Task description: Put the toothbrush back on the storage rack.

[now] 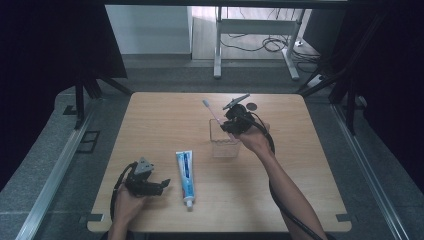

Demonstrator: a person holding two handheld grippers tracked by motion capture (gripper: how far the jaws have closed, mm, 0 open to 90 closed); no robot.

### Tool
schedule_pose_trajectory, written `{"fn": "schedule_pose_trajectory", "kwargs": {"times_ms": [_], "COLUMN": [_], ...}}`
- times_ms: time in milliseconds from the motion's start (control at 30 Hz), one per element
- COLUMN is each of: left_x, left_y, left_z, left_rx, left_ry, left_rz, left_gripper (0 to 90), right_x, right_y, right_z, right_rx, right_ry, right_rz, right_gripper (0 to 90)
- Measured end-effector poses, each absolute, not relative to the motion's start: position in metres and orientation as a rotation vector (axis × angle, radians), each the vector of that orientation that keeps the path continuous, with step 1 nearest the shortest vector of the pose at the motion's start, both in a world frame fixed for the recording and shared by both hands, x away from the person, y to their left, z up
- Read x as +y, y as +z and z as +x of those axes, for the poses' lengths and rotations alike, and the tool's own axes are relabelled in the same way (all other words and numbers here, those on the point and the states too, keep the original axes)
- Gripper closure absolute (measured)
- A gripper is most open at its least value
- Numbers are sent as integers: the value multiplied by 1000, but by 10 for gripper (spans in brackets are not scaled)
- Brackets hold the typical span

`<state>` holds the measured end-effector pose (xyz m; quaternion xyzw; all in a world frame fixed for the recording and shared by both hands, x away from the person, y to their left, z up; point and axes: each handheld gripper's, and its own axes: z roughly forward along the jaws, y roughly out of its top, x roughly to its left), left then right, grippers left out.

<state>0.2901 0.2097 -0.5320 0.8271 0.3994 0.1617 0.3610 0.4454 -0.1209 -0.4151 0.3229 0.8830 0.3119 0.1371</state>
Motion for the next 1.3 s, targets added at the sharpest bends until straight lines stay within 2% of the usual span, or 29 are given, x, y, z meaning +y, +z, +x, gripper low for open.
{"fn": "schedule_pose_trajectory", "kwargs": {"times_ms": [567, 1133, 1200, 1300], "left_x": [209, 207, 207, 207], "left_y": [-533, -534, -534, -534], "left_z": [290, 290, 290, 290], "left_rx": [1029, 1021, 1018, 1017], "left_ry": [415, 413, 411, 411], "left_rz": [2138, 2155, 2156, 2157], "left_gripper": [130, 130, 130, 130], "right_x": [-120, -114, -112, -112], "right_y": [-442, -453, -452, -453], "right_z": [452, 456, 457, 459], "right_rx": [2593, 2673, 2694, 2706], "right_ry": [814, 697, 663, 641], "right_rz": [945, 952, 949, 950], "right_gripper": [789, 787, 825, 830]}}
